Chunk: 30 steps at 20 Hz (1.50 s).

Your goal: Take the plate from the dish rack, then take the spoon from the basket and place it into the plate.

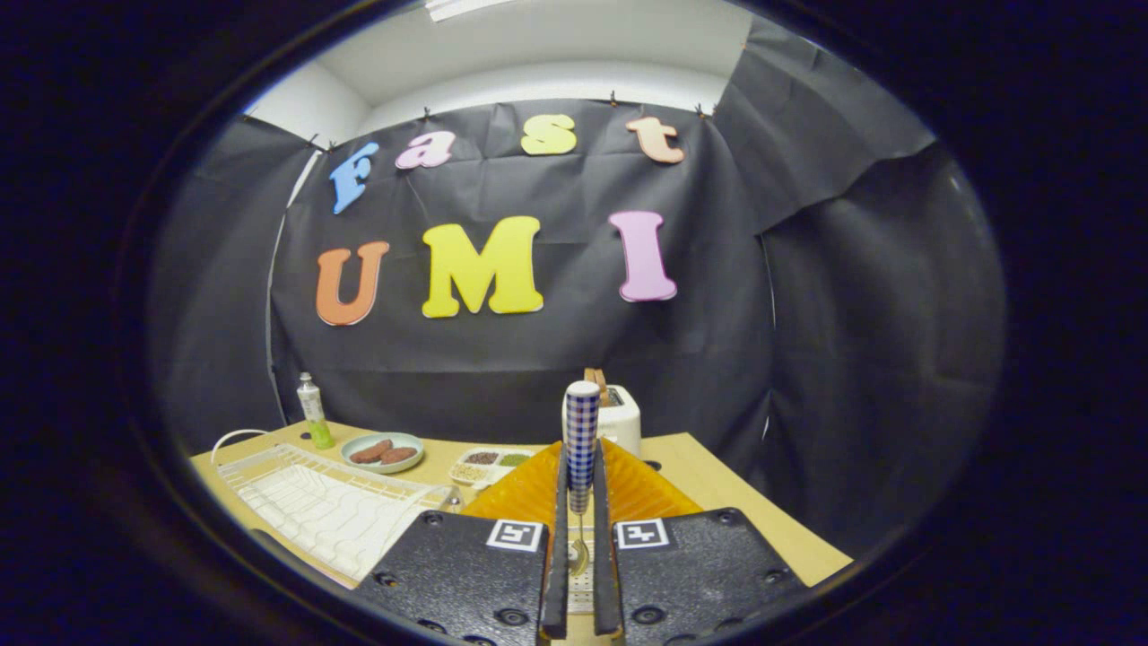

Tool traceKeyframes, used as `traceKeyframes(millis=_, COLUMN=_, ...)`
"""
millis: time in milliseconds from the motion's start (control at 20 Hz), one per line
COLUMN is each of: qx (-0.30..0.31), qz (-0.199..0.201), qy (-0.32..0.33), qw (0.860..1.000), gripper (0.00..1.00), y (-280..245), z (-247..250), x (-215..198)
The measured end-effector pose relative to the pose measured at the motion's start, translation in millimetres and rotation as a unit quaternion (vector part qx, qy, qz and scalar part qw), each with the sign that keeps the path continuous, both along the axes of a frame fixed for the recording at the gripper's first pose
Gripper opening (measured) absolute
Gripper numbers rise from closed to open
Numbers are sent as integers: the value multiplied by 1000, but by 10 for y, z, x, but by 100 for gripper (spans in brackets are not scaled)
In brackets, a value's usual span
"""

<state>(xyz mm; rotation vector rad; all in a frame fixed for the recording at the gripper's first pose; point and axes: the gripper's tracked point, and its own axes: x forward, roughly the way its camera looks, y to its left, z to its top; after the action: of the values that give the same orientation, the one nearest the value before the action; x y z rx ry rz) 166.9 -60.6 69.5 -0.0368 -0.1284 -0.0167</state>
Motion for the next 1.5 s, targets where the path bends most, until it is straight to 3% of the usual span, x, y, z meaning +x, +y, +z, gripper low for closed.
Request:
traceKeyframes(millis=300, qx=-20, qz=22, qy=-37, qw=999, gripper=16, y=673, z=296, x=-788)
traceKeyframes(millis=750, qx=31, qz=91, qy=-1, qw=995, gripper=16, y=1595, z=-258, x=-1670)
traceKeyframes(millis=1100, qx=22, qz=122, qy=39, qw=992, gripper=17, y=2254, z=-1091, x=-1832)
traceKeyframes(millis=1500, qx=-1, qz=108, qy=71, qw=992, gripper=18, y=2496, z=-1691, x=-1737)
